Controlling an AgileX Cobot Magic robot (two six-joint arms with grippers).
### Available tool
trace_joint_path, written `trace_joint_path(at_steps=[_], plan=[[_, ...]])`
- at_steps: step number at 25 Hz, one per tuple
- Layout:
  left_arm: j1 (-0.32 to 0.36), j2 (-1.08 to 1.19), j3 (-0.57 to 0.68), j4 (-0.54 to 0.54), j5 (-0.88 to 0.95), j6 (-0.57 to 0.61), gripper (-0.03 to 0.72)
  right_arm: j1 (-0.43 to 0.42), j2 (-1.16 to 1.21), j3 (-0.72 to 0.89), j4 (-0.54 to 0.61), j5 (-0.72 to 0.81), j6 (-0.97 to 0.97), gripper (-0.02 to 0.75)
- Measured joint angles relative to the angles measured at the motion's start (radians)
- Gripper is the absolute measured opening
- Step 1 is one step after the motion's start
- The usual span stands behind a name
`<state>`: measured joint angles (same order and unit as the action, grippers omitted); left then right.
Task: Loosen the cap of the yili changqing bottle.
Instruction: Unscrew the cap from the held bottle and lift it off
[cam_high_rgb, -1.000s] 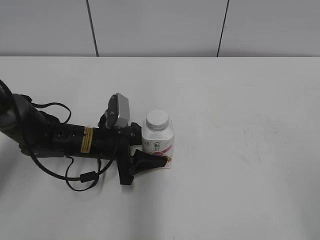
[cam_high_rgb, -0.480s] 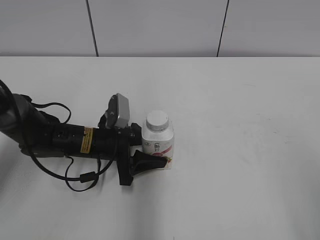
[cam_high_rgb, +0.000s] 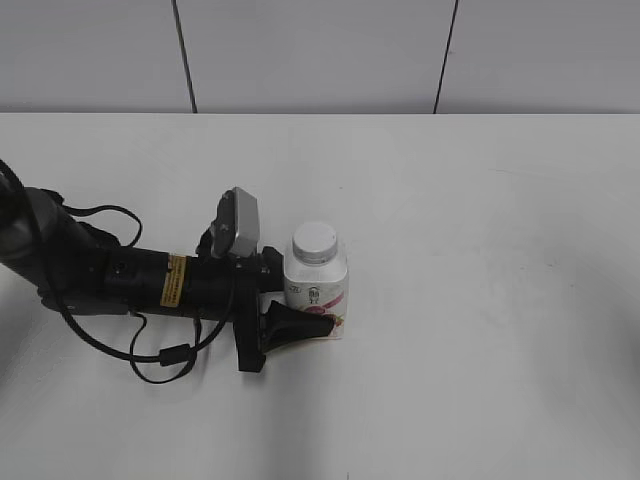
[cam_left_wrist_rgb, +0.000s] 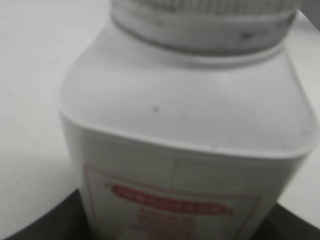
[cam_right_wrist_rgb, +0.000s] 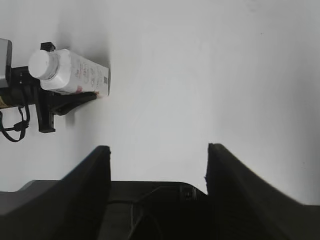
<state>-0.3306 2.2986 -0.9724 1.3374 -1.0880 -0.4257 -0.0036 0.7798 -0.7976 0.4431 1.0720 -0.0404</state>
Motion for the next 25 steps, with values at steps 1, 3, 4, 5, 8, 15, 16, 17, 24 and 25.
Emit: trace_joint_path(at_steps=[1, 3, 4, 5, 8, 15, 16, 17, 24, 25], plan=[[0.0, 0.0, 0.0, 0.0, 0.0, 0.0, 0.412, 0.0, 0.069, -0.018, 0.006, 0.0, 0.0, 0.48], [0.0, 0.0, 0.0, 0.001, -0.002, 0.0, 0.412, 0.001, 0.15, -0.049, 0.011, -0.003, 0.0, 0.48], [0.0, 0.0, 0.0, 0.002, -0.003, 0.0, 0.412, 0.005, 0.19, -0.064, 0.013, -0.003, 0.002, 0.48], [0.0, 0.0, 0.0, 0.003, -0.003, 0.0, 0.412, 0.012, 0.229, -0.084, 0.013, -0.004, 0.006, 0.48], [0.0, 0.0, 0.0, 0.003, -0.003, 0.0, 0.412, 0.057, 0.342, -0.148, 0.012, -0.008, 0.046, 0.48], [0.0, 0.0, 0.0, 0.004, -0.003, 0.0, 0.412, 0.239, 0.593, -0.334, -0.089, -0.011, 0.248, 0.48], [0.0, 0.0, 0.0, 0.004, -0.003, 0.0, 0.412, 0.263, 0.626, -0.361, -0.096, -0.012, 0.271, 0.48], [0.0, 0.0, 0.0, 0.004, -0.003, 0.0, 0.412, 0.286, 0.653, -0.387, -0.099, -0.013, 0.29, 0.48], [0.0, 0.0, 0.0, 0.004, -0.002, 0.0, 0.411, 0.423, 0.837, -0.525, -0.106, -0.013, 0.392, 0.48], [0.0, 0.0, 0.0, 0.004, -0.002, 0.0, 0.411, 0.439, 0.863, -0.541, -0.106, -0.013, 0.4, 0.48]])
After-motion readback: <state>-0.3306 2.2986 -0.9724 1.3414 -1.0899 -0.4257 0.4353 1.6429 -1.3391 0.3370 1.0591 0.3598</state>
